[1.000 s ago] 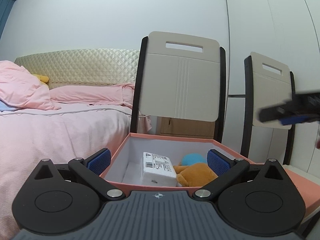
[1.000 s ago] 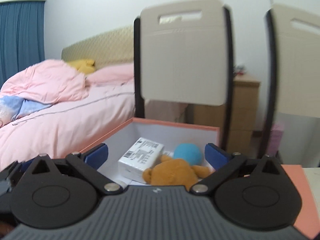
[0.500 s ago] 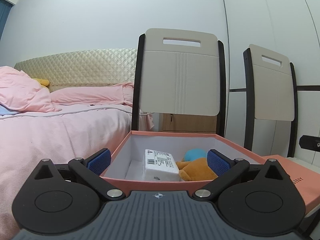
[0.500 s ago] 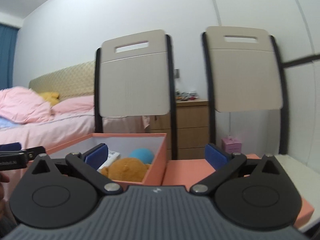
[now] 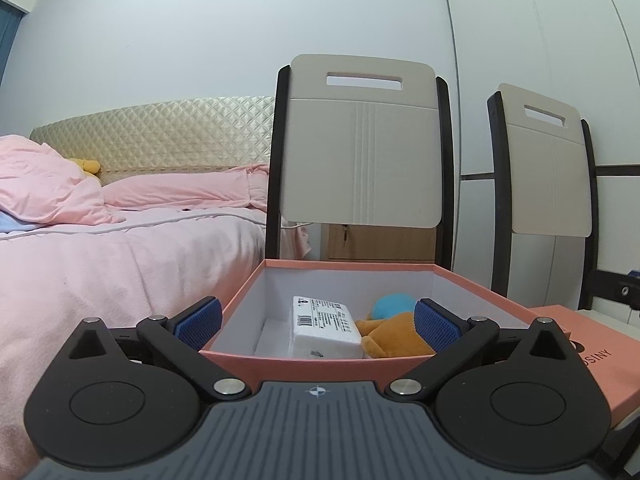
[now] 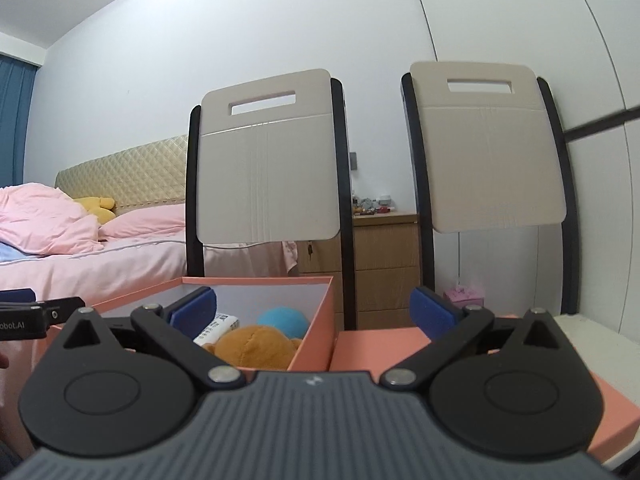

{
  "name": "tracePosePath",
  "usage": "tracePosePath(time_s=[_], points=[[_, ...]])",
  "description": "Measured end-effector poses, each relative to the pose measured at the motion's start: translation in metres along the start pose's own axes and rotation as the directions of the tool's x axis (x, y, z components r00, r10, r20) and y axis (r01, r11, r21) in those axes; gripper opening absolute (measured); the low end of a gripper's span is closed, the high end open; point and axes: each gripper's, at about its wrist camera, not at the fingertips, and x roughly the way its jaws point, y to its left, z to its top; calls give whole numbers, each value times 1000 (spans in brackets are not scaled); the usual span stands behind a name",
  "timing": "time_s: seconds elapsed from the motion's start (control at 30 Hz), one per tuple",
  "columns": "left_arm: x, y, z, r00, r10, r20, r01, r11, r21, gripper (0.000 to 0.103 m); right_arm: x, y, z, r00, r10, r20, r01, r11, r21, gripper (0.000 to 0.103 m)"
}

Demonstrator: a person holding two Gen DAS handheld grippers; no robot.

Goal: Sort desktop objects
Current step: 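Move the left tool toward the pink lid beside the box, then close the left tool on the edge of the pink lid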

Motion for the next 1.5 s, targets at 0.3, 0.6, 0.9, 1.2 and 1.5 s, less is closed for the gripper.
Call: tracePosePath(time_s=[0.3, 0.6, 0.9, 1.2, 1.5], points=[[-2, -2, -1, 1000, -3, 1, 3, 1000, 5, 103, -6, -4, -3, 1000, -31, -1, 31, 999, -4, 103], [1, -6, -4, 1000, -3, -12, 3, 1000, 26, 103, -10, -11, -3, 999, -50, -14, 50, 999, -5, 103], [4, -14, -7, 1000, -12, -23, 14, 998, 67, 103, -16, -19, 0, 998, -58, -24, 59, 998, 13, 103], [-12, -23, -1, 962, -253, -101, 245, 966, -82, 103, -38, -26, 2, 999, -46, 3, 46, 998, 41, 103], [-15, -54, -21, 826, -518, -221, 461, 847, -263, 103, -68, -54, 8, 996, -68, 60, 60, 990, 124, 103]])
